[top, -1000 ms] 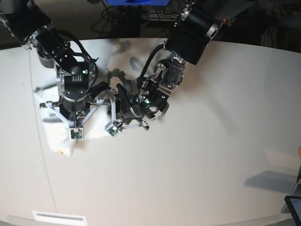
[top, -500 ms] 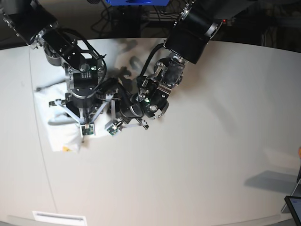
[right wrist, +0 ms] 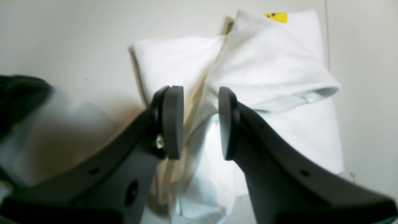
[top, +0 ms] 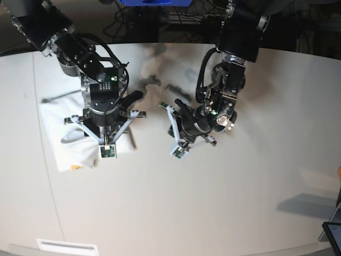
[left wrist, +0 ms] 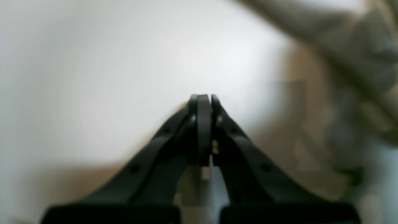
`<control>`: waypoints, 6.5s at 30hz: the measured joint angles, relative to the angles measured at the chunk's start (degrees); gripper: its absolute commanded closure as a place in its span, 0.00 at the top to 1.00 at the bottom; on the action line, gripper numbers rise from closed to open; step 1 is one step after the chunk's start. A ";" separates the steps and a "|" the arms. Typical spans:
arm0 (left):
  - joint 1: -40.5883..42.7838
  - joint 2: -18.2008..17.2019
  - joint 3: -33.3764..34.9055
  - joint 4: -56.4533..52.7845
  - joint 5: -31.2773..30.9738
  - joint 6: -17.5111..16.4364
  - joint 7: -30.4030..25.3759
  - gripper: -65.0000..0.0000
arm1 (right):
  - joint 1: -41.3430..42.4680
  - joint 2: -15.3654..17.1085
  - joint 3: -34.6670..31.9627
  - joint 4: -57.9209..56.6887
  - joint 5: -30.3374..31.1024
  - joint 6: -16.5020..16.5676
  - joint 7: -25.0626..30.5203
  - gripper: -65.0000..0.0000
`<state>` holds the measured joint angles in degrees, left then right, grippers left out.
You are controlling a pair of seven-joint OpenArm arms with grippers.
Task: Fold the T-shirt properly
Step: 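Release the shirt with both grippers and lay the bundle flat, then move the left gripper to the shirt's hem and grasp it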
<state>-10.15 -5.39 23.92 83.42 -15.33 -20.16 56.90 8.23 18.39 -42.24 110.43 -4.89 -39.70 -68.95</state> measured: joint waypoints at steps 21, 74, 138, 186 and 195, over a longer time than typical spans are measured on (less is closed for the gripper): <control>9.44 -6.97 -9.68 11.15 1.40 0.24 2.43 0.00 | -5.66 3.48 29.64 -1.07 12.52 -0.04 8.59 0.01; 10.03 -7.43 -9.90 11.50 1.49 0.26 2.38 0.00 | -6.49 -11.96 15.47 -2.32 13.53 4.02 7.06 0.01; 12.48 -7.67 -10.10 17.27 2.29 -0.46 3.80 0.00 | -22.10 -8.87 10.12 2.73 13.57 -0.24 12.15 0.01; 6.43 11.89 11.80 -7.76 3.30 -0.37 -39.67 0.00 | -16.35 -4.20 35.47 -11.34 13.94 3.89 28.00 0.01; 6.67 3.89 11.76 -7.76 2.67 3.87 -39.98 0.00 | -16.35 -4.15 35.47 -11.34 13.94 3.87 28.00 0.01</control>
<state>-3.49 -1.50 35.68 75.66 -12.67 -16.29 16.93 -8.12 14.24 -6.76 99.09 9.06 -35.83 -40.95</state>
